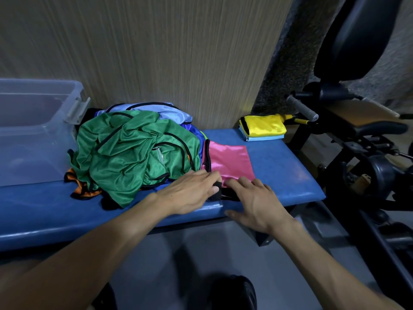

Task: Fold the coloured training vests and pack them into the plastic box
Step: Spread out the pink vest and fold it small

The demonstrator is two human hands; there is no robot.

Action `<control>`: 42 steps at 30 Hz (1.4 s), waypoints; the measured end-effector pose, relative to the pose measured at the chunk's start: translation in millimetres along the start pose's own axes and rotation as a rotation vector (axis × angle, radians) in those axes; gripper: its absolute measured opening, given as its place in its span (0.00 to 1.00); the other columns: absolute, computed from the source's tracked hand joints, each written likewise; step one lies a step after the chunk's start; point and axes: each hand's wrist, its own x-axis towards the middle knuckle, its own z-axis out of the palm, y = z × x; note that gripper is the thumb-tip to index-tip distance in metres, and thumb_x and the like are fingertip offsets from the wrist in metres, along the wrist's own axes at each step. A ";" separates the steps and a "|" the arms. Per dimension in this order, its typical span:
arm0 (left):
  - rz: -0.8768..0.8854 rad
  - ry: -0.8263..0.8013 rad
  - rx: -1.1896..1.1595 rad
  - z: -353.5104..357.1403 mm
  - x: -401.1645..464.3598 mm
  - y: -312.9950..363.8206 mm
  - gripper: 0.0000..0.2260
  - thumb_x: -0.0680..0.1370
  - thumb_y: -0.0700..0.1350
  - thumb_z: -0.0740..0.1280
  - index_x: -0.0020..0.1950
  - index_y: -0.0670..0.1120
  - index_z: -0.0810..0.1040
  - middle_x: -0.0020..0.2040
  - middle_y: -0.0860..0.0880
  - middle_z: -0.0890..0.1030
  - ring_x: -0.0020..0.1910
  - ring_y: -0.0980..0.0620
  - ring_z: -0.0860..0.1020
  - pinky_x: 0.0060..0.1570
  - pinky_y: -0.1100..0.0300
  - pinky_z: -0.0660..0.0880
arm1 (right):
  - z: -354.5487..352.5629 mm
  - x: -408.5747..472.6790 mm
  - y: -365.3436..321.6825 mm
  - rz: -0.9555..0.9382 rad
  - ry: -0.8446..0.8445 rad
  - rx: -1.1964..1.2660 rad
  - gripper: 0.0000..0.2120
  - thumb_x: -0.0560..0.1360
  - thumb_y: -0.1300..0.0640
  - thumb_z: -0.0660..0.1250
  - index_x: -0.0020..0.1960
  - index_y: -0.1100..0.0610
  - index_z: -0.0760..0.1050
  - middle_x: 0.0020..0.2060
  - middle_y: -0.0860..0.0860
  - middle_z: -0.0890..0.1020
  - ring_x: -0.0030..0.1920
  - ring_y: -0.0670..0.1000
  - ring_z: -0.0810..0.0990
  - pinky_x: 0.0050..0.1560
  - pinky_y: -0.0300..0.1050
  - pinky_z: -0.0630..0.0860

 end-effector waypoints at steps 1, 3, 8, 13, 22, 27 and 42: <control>0.007 -0.005 -0.002 0.7 -0.2 -3.2 0.08 0.86 0.50 0.55 0.61 0.48 0.67 0.51 0.53 0.74 0.55 0.50 0.70 0.58 0.50 0.69 | 0.1 1.0 3.3 0.023 0.016 0.047 0.31 0.73 0.37 0.68 0.71 0.45 0.63 0.61 0.46 0.72 0.60 0.57 0.72 0.60 0.54 0.72; 0.041 -0.023 -0.026 2.5 -0.9 -8.0 0.09 0.86 0.51 0.53 0.63 0.50 0.67 0.59 0.54 0.74 0.64 0.52 0.67 0.64 0.50 0.66 | 2.8 3.1 8.7 0.046 0.024 0.097 0.30 0.72 0.39 0.70 0.70 0.46 0.66 0.60 0.46 0.71 0.61 0.56 0.71 0.59 0.54 0.73; 0.115 -0.044 -0.079 4.8 -1.3 -13.7 0.07 0.87 0.51 0.52 0.61 0.52 0.66 0.57 0.57 0.72 0.65 0.59 0.68 0.79 0.53 0.49 | 10.7 6.4 15.8 0.026 0.037 0.175 0.25 0.74 0.45 0.70 0.70 0.37 0.69 0.59 0.44 0.69 0.60 0.53 0.68 0.59 0.53 0.72; 0.042 0.023 -0.083 0.5 1.9 -13.5 0.08 0.86 0.50 0.54 0.60 0.48 0.68 0.47 0.54 0.71 0.49 0.49 0.71 0.58 0.56 0.65 | 16.6 5.4 15.9 -0.031 0.029 0.198 0.26 0.78 0.47 0.67 0.74 0.35 0.65 0.60 0.44 0.67 0.60 0.52 0.66 0.60 0.54 0.71; -0.271 0.173 -0.342 5.6 21.9 -16.6 0.05 0.80 0.49 0.67 0.46 0.50 0.78 0.34 0.52 0.79 0.34 0.52 0.76 0.39 0.52 0.75 | 19.8 6.3 24.5 -0.071 0.100 0.220 0.28 0.74 0.56 0.70 0.72 0.42 0.70 0.58 0.43 0.74 0.58 0.51 0.71 0.57 0.49 0.68; -0.349 0.206 -0.413 4.8 27.2 -17.5 0.07 0.81 0.48 0.67 0.43 0.53 0.75 0.29 0.51 0.76 0.27 0.56 0.69 0.35 0.54 0.70 | 22.6 6.6 32.6 -0.111 0.123 0.256 0.29 0.73 0.56 0.69 0.72 0.43 0.69 0.57 0.43 0.75 0.56 0.51 0.72 0.52 0.48 0.70; -0.181 0.204 -0.443 -0.5 7.1 -14.4 0.04 0.83 0.48 0.65 0.49 0.51 0.74 0.28 0.49 0.72 0.27 0.55 0.65 0.32 0.57 0.65 | 23.3 11.9 19.2 -0.203 0.098 -0.020 0.33 0.78 0.43 0.64 0.78 0.36 0.52 0.58 0.52 0.69 0.59 0.58 0.71 0.69 0.65 0.66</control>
